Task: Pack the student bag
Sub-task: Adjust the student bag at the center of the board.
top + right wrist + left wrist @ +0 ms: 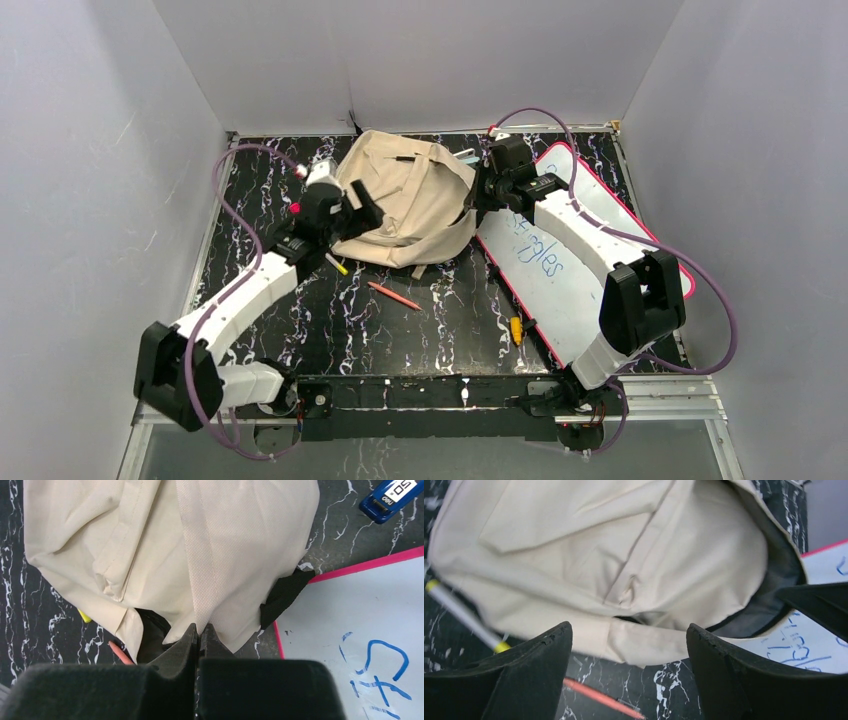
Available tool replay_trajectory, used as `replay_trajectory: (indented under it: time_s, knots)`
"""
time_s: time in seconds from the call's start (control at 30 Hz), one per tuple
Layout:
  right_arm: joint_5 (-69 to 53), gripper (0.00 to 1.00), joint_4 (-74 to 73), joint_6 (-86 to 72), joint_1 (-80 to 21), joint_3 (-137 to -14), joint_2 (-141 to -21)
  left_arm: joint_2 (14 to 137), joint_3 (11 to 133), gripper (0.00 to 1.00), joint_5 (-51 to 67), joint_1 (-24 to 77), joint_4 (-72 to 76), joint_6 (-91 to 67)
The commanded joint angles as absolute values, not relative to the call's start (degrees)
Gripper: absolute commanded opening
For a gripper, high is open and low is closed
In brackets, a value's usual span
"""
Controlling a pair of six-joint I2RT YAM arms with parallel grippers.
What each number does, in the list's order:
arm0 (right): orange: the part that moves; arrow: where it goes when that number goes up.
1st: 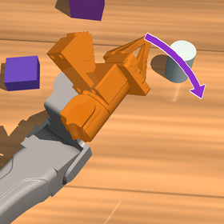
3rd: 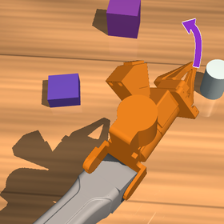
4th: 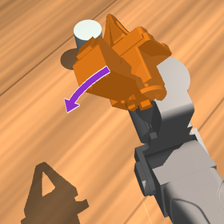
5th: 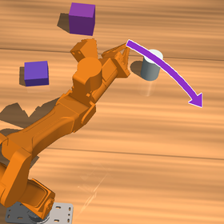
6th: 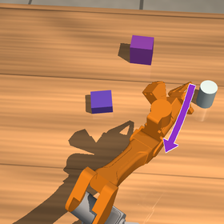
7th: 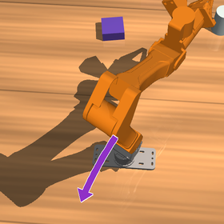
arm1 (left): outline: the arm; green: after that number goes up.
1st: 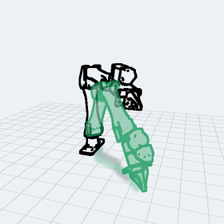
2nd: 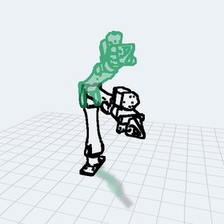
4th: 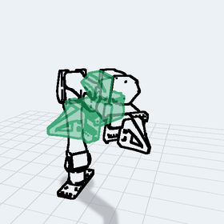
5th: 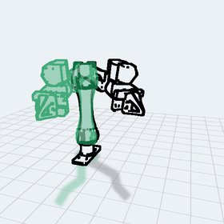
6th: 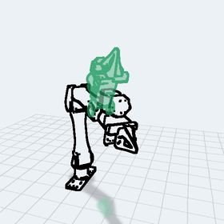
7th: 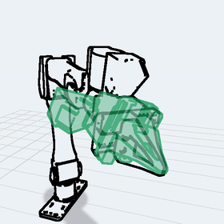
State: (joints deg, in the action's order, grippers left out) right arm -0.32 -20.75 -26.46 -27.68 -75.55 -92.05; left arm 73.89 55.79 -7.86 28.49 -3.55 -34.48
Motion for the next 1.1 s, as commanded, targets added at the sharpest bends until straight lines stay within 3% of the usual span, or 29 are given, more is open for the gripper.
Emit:
replay_trajectory:
  time_s: [0.0,0.37,0.67,0.9,1.0,1.07]
  knots:
    - [-4.34,0.00,-18.98,-25.48,-27.55,-78.55,-89.48,67.24,47.32,0.82,-14.24,27.35,-3.41,-49.60]
    - [-5.82,0.00,-18.03,-28.20,-27.51,-79.56,-88.31,71.86,40.82,0.89,-9.82,27.33,2.37,-69.99]
    - [-10.00,0.00,-18.02,-31.30,-27.52,-84.78,-90.25,68.69,34.91,0.89,-9.56,27.45,1.82,-75.39]
    - [-11.49,0.00,-18.76,-32.03,-27.55,-86.32,-89.38,73.41,33.94,0.89,-7.93,27.50,7.82,-75.80]
    - [-12.64,0.00,-19.19,-32.46,-27.55,-86.01,-88.58,75.52,34.41,0.83,-8.15,27.43,10.97,-76.09]
    - [-13.64,0.00,-19.33,-32.93,-27.53,-85.64,-87.92,77.10,35.43,0.75,-8.47,27.43,11.58,-75.74]
